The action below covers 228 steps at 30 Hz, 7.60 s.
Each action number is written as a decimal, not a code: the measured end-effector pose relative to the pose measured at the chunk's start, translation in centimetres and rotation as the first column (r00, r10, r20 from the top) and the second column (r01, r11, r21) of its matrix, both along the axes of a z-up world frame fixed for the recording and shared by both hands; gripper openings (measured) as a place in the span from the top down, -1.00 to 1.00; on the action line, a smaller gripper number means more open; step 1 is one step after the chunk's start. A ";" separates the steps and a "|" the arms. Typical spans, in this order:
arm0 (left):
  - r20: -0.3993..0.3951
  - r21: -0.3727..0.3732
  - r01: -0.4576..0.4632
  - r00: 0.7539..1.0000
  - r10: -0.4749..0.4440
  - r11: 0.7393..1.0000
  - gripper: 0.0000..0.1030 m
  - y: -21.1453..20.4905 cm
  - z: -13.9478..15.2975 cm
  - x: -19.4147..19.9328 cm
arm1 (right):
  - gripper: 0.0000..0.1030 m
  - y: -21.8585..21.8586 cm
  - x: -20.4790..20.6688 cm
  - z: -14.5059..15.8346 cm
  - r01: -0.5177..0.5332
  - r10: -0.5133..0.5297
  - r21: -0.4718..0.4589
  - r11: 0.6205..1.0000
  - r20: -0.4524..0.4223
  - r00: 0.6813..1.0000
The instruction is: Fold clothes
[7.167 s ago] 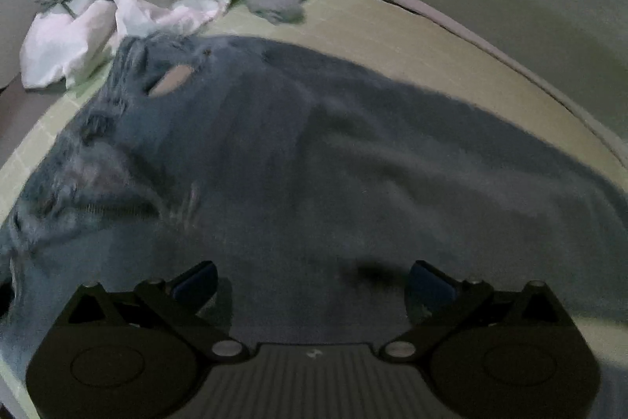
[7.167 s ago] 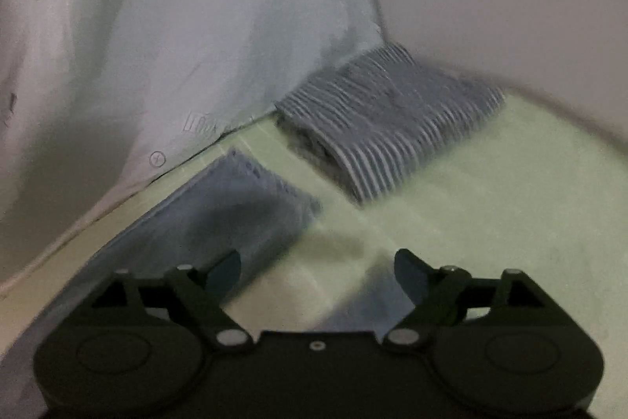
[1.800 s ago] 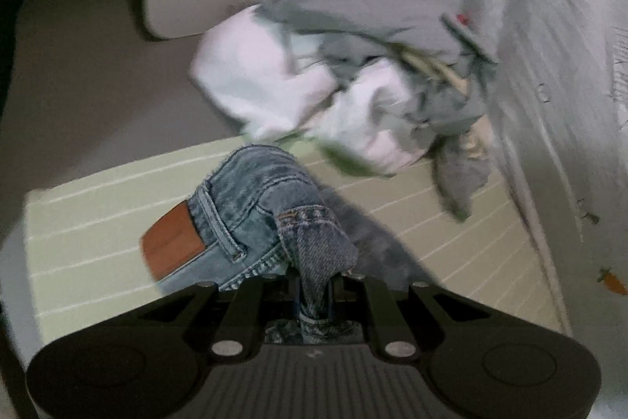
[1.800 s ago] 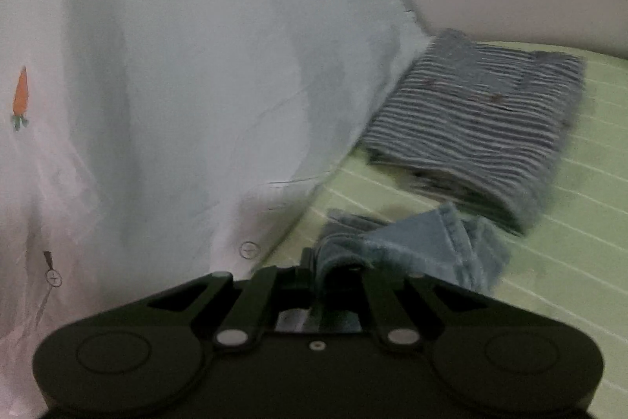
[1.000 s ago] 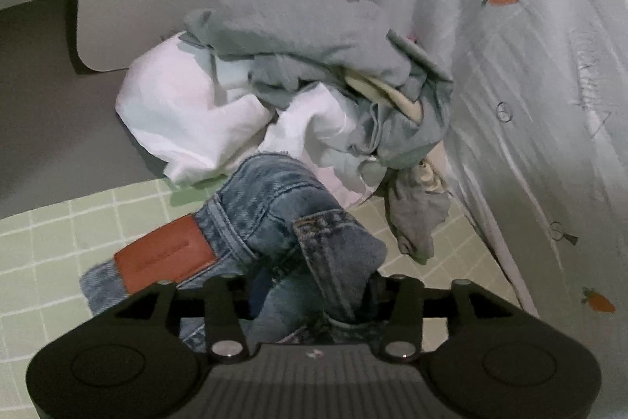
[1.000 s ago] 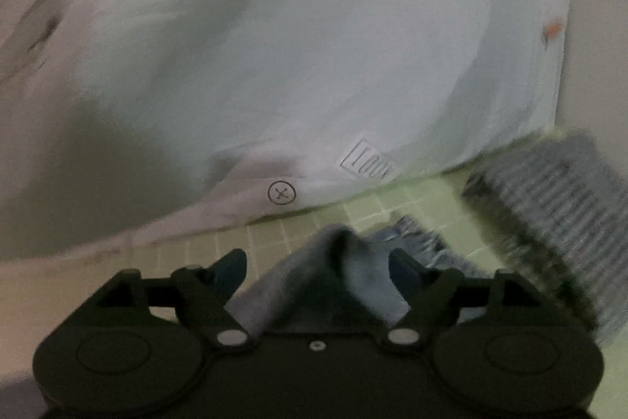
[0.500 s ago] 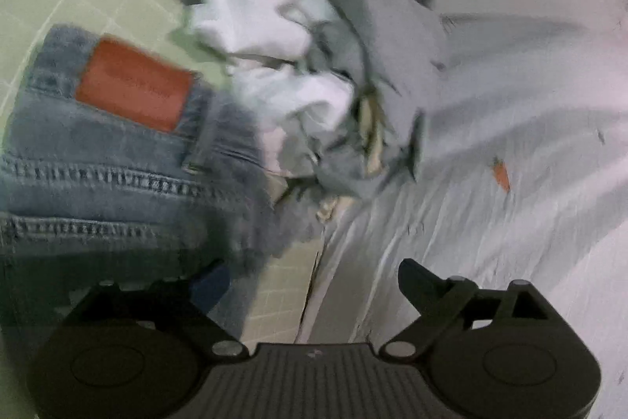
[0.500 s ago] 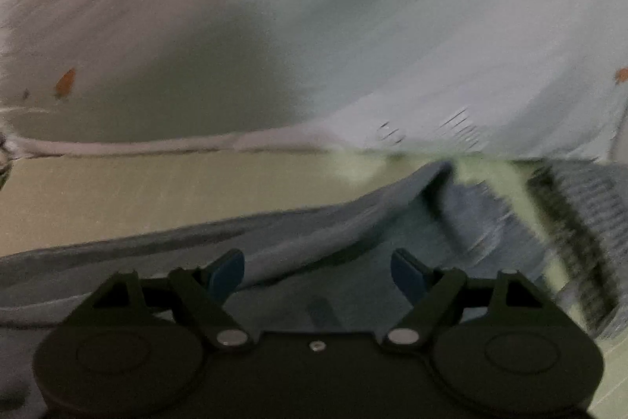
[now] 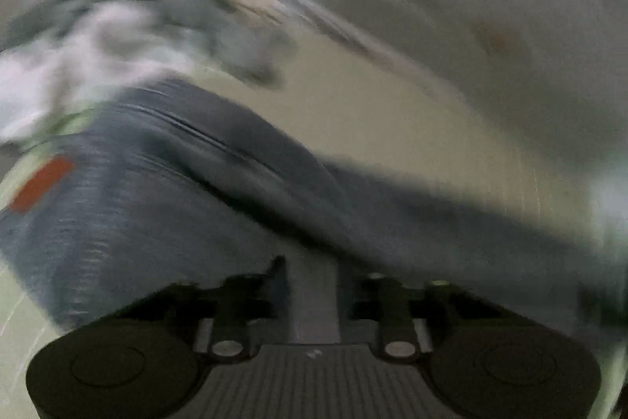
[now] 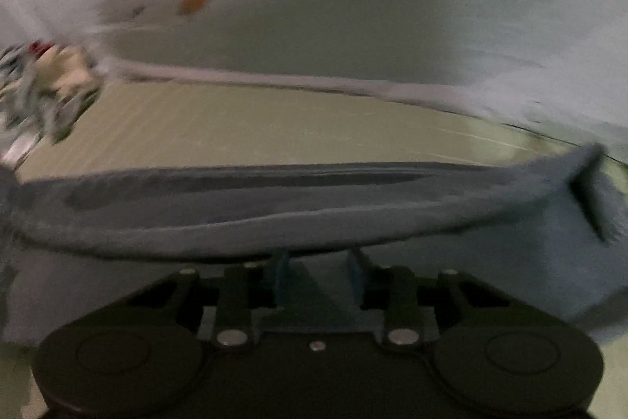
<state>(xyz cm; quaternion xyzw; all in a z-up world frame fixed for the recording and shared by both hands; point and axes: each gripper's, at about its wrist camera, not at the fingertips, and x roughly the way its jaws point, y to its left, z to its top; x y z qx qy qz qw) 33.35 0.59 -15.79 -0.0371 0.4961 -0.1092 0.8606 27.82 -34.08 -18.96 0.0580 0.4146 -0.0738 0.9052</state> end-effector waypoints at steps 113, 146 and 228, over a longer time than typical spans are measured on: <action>-0.042 0.176 -0.098 0.993 0.107 0.979 -1.00 6.2 -5.2 -3.4 | -0.14 -0.3 -12.2 -6.5 0.395 -0.672 0.912 0.113 -0.223 0.706; -0.076 0.077 -0.287 0.953 0.293 0.955 -1.00 11.9 -4.9 -2.7 | -0.48 12.3 -3.8 -4.9 0.243 -0.192 0.949 0.200 -0.205 0.960; 0.211 0.071 0.089 0.972 -0.102 0.994 0.12 7.5 -3.1 -1.0 | 0.36 10.1 -13.4 0.8 0.518 -0.510 0.119 0.847 -0.092 0.855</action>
